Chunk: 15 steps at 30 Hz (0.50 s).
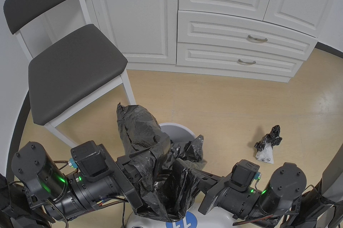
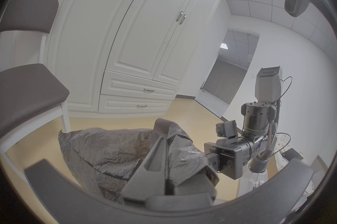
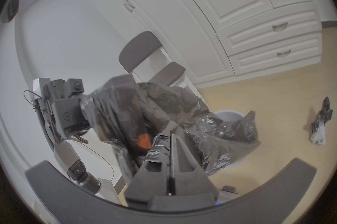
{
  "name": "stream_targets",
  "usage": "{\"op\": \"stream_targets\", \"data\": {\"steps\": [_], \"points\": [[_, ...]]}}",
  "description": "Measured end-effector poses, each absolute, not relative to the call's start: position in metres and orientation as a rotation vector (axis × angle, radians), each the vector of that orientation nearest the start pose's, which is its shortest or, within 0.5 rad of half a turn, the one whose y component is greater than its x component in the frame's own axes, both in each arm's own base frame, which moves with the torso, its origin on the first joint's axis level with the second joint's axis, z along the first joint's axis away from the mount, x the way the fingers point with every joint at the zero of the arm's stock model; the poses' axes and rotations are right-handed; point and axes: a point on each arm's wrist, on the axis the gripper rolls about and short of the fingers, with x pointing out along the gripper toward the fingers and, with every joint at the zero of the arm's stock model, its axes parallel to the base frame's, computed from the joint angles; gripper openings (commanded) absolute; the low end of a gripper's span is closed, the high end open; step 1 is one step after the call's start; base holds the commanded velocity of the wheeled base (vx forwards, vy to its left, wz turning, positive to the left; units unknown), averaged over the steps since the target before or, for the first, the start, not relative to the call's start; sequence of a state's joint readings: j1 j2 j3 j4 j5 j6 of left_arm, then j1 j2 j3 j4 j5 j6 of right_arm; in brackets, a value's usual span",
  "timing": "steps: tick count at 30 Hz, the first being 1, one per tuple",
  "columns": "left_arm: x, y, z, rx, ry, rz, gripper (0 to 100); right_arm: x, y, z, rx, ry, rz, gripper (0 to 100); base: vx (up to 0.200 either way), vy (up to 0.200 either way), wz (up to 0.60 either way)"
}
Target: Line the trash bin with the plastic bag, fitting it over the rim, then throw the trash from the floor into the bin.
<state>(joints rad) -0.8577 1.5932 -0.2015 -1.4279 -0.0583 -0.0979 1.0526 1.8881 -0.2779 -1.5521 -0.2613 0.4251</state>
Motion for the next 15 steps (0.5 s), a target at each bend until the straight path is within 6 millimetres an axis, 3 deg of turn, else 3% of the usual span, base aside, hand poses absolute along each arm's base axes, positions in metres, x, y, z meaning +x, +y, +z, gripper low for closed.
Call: {"op": "stream_targets", "data": {"steps": [8,15], "points": [[0.139,-0.164,0.144,-0.104,0.013,-0.916,0,0.150,0.229,0.092,0.406,0.253,0.737,0,0.000,0.000,0.00],[0.143,-0.171,0.134,-0.089,0.057,-0.924,0,0.167,0.219,0.085,0.403,0.279,0.723,0,0.000,0.000,0.00]]}}
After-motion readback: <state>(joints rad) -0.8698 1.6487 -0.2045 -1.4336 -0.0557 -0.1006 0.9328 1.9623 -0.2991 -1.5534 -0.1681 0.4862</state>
